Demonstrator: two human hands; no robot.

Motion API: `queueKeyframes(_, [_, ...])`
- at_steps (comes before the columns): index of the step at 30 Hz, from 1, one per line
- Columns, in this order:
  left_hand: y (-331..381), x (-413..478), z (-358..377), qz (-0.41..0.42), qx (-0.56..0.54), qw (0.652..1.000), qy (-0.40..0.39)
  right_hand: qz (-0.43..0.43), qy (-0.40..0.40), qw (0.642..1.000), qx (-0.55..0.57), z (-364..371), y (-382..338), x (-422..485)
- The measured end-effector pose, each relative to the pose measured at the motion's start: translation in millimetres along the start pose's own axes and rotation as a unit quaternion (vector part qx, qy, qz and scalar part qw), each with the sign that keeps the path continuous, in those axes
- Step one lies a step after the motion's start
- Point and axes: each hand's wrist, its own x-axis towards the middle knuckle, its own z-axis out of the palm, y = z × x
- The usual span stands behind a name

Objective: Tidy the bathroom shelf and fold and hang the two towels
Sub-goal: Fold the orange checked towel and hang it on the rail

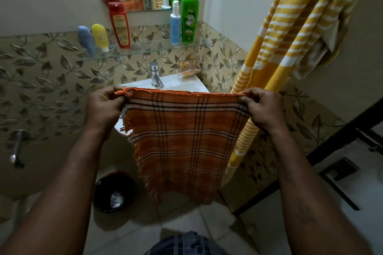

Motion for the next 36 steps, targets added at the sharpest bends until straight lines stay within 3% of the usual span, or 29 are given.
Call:
queueKeyframes(9, [-0.1,-0.9,12.1,0.023,0.006,0.999,0.032,0.037,0.008,0.999,0.031,0.3,-4.9,-3.0])
queueKeyframes(16, [-9.8,-2.0,17.1,-0.046,-0.046,0.996,0.067,0.052,0.021,0.998,0.014,4.5,0.3,-10.2])
queueKeyframes(20, [-13.9,-5.9,19.9,-0.110,-0.065,0.988,0.088,0.122,0.027,0.992,0.024,14.6,3.8,-9.8])
queueKeyframes(27, [-19.7,-29.9,48.6,-0.075,0.024,0.989,0.128,0.268,0.080,0.953,0.114,41.6,7.4,-29.2])
queueKeyframes(36, [-17.0,-89.8,118.2,0.008,0.080,0.996,0.049,0.196,-0.030,0.953,0.228,93.0,-50.7,-77.9])
